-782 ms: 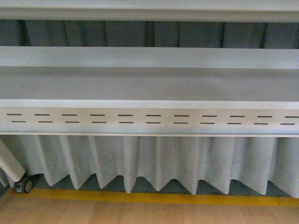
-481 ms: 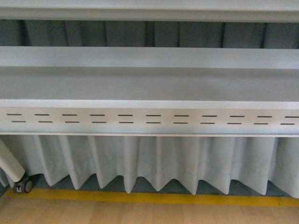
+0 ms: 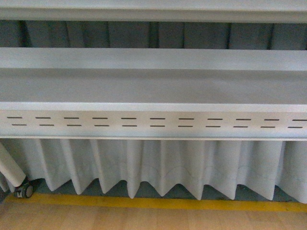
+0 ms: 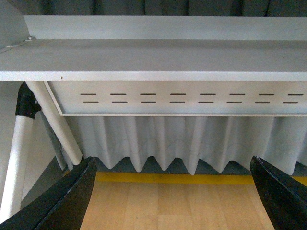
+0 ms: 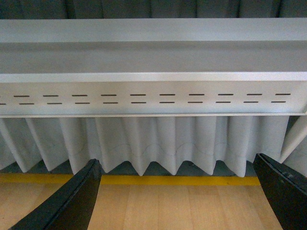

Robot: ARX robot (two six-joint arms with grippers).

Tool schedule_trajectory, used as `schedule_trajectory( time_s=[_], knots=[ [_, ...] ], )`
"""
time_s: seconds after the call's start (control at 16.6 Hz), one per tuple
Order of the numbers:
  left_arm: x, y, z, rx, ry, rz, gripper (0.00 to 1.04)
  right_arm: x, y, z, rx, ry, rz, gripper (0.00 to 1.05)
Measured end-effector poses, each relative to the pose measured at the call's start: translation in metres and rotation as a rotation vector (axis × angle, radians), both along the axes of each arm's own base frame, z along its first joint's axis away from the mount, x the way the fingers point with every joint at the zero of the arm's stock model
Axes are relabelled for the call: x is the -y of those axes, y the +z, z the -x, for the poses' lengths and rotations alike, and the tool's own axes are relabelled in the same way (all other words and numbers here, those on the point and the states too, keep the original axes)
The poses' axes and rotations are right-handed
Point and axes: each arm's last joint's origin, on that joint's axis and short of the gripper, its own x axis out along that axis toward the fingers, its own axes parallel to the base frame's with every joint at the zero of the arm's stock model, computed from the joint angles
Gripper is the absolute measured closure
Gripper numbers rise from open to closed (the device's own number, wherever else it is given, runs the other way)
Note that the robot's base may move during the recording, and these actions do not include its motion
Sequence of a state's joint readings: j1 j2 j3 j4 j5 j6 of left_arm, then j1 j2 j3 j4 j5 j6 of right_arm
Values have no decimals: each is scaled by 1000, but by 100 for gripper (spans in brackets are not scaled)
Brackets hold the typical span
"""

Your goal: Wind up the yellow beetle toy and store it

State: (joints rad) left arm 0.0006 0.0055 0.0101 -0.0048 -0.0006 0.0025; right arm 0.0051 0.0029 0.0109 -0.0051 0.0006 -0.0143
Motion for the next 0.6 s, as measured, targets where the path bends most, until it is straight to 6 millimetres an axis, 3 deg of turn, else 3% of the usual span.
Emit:
schedule_trajectory(
  time_s=[0.6],
  knots=[
    [0, 0, 0, 0, 0, 0, 7, 0, 0, 0, 0, 0, 0, 7]
  ],
)
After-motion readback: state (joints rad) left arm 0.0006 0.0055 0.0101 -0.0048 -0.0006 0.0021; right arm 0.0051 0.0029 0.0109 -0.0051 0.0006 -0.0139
